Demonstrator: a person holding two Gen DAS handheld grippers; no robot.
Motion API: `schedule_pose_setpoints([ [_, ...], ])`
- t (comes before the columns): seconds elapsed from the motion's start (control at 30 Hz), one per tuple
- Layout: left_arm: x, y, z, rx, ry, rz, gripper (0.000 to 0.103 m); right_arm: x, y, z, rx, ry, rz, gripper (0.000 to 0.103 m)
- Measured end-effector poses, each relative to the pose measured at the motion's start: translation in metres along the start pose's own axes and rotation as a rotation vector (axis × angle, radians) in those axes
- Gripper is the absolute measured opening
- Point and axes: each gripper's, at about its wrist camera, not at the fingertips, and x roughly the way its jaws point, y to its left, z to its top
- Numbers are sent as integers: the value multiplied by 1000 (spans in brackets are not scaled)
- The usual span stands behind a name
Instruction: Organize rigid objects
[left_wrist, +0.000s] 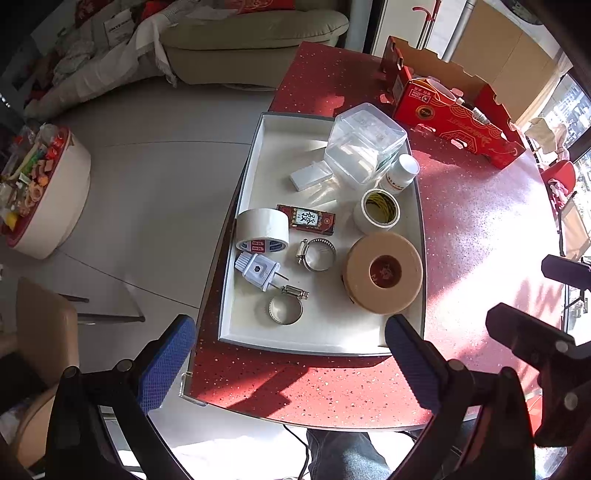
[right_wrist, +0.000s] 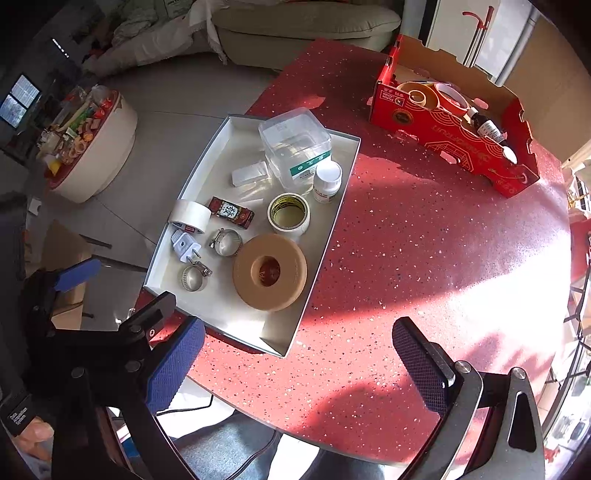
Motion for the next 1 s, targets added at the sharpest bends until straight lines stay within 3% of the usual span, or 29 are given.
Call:
schedule_pose_setpoints([
  [1.0, 7, 7, 6, 5, 22, 16, 103, 0, 14, 12, -52, -18, -18, 102],
])
